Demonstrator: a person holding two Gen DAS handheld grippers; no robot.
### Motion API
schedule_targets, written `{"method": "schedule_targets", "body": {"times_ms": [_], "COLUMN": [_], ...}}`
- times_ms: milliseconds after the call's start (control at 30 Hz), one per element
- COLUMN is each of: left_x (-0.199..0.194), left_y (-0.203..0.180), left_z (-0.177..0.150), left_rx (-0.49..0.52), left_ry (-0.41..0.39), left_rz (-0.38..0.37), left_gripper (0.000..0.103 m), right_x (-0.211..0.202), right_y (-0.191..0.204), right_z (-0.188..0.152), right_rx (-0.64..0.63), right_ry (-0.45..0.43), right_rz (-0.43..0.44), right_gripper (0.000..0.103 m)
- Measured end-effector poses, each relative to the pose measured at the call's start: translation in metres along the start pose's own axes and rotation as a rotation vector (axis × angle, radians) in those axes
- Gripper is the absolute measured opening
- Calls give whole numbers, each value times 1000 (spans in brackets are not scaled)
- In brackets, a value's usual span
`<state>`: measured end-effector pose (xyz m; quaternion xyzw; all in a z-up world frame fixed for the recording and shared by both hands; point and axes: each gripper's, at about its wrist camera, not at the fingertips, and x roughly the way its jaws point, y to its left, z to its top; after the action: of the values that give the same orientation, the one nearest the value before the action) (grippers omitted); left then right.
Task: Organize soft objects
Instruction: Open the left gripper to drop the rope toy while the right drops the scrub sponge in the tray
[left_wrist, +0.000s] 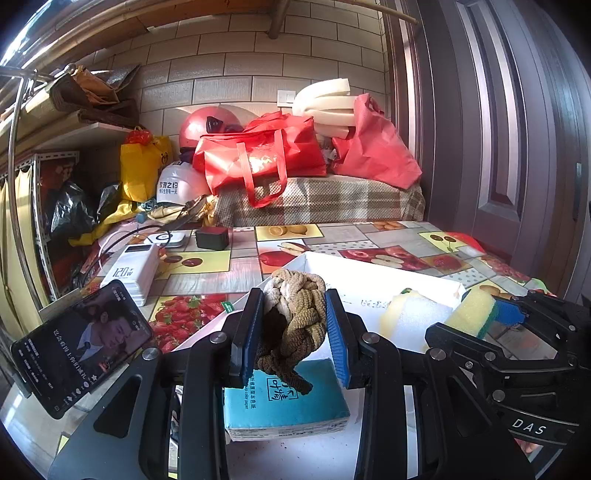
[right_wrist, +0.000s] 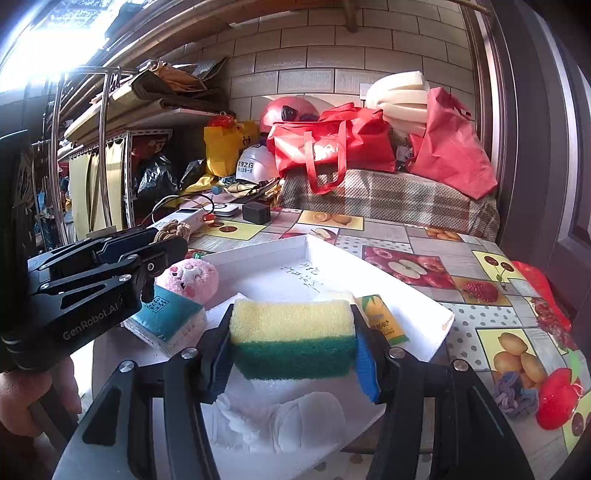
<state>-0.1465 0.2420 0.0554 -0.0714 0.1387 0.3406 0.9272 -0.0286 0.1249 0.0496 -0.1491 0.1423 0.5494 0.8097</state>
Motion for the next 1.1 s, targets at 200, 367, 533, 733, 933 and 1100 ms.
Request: {"method": "schedule_targets", "body": {"times_ms": [200, 367, 533, 733, 933, 1100], "left_x": [6, 11, 13, 8, 6, 6], "left_y": [-2, -2, -2, 8, 8, 9], "left_z": [2, 3, 2, 3, 2, 2], "left_rx": [18, 12, 13, -31, -30, -29], "left_ry": [-3, 4, 9, -21, -32, -33], "left_rz": [5, 8, 18, 99, 121, 120], "left_gripper": [33, 33, 43, 98, 103, 103], "right_x": [19, 20, 21, 15, 9, 8], "right_y": [-10, -9, -9, -14, -13, -14], "right_z": [7, 7, 7, 7, 7, 8], "right_rx": [42, 41, 42, 73, 71, 82], "right_ry": [21, 25, 28, -5, -43, -52], "right_rz": [-6, 0, -2, -40, -60, -69], "right_gripper": [56, 57, 63, 96, 103, 103]}}
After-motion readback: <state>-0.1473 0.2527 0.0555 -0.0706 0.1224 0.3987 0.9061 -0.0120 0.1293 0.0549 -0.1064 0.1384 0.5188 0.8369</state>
